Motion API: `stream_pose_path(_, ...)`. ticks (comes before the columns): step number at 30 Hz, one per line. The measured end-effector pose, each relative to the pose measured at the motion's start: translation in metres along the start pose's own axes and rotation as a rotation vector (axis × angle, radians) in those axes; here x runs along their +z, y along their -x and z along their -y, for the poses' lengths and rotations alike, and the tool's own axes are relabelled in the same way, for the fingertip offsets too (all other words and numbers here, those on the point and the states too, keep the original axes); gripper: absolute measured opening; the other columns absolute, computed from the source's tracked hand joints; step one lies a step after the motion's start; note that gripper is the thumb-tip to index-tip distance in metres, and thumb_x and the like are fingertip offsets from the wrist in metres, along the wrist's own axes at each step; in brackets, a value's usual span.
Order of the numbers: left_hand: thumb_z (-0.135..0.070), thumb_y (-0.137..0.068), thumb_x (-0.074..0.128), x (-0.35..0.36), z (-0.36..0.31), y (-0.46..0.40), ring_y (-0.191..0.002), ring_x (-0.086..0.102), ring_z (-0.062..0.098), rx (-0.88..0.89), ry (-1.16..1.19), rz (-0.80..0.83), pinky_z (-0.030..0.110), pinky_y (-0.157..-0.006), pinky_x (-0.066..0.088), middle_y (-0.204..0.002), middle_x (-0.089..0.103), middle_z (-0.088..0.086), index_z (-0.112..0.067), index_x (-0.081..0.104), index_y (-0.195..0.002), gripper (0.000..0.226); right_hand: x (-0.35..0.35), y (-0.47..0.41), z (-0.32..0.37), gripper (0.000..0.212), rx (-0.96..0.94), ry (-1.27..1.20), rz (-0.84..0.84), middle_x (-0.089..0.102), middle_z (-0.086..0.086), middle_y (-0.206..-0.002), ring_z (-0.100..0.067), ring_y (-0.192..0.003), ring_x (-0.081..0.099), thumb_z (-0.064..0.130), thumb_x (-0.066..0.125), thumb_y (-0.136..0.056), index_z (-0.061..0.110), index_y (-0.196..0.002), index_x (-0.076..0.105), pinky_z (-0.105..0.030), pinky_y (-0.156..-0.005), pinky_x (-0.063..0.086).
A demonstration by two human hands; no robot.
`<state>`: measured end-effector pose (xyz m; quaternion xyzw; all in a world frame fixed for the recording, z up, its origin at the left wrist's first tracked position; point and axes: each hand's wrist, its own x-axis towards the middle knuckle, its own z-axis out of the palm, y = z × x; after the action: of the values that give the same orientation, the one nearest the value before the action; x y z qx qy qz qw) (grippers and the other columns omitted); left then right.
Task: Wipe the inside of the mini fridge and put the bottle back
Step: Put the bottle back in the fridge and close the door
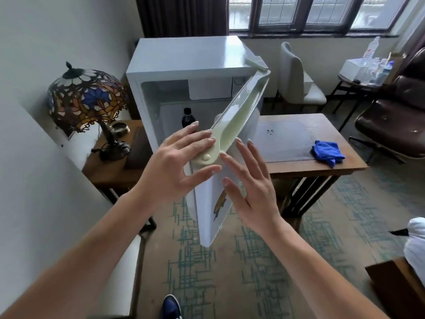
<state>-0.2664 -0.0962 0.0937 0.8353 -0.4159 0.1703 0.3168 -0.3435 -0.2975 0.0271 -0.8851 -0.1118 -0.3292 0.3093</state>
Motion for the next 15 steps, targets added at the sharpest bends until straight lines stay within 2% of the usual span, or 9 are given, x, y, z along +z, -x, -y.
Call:
stream_pose_path(5,-0.047,-0.096,0.064,-0.008,0.035,0.007,-0.149,0.043,0.028,-0.001,-0.066,-0.113,0.056,-0.115,0.043,-0.143,0.063,0.006,-0.008,0.066,-0.135,0.055,0.028,-0.024,0.002,0.045,-0.076,0.0,0.057,0.038,-0.011,-0.164,-0.034,-0.158,0.022,0.028,0.056,-0.105,0.021,-0.149,0.052,-0.06,-0.12,0.033)
stream_pose_path(9,-0.037,-0.097,0.067,-0.018,0.063,0.011,-0.148,0.045,0.031,-0.01,-0.095,-0.204,0.057,-0.113,0.045,-0.142,0.063,0.007,-0.008,0.068,-0.132,0.046,0.045,-0.056,-0.005,0.05,-0.052,0.01,-0.02,0.04,-0.014,-0.163,-0.035,-0.157,0.026,0.026,0.055,-0.104,0.01,-0.15,0.048,-0.061,-0.12,0.033)
stream_pose_path(15,-0.019,-0.101,0.068,-0.028,0.106,0.009,-0.138,0.056,0.033,0.033,-0.157,-0.309,0.056,-0.106,0.051,-0.132,0.07,0.01,-0.006,0.074,-0.123,0.027,0.065,-0.127,-0.034,0.054,-0.01,0.197,0.001,0.034,-0.012,-0.166,-0.033,-0.158,0.021,0.036,0.049,-0.106,0.013,-0.154,0.043,-0.059,-0.123,0.028)
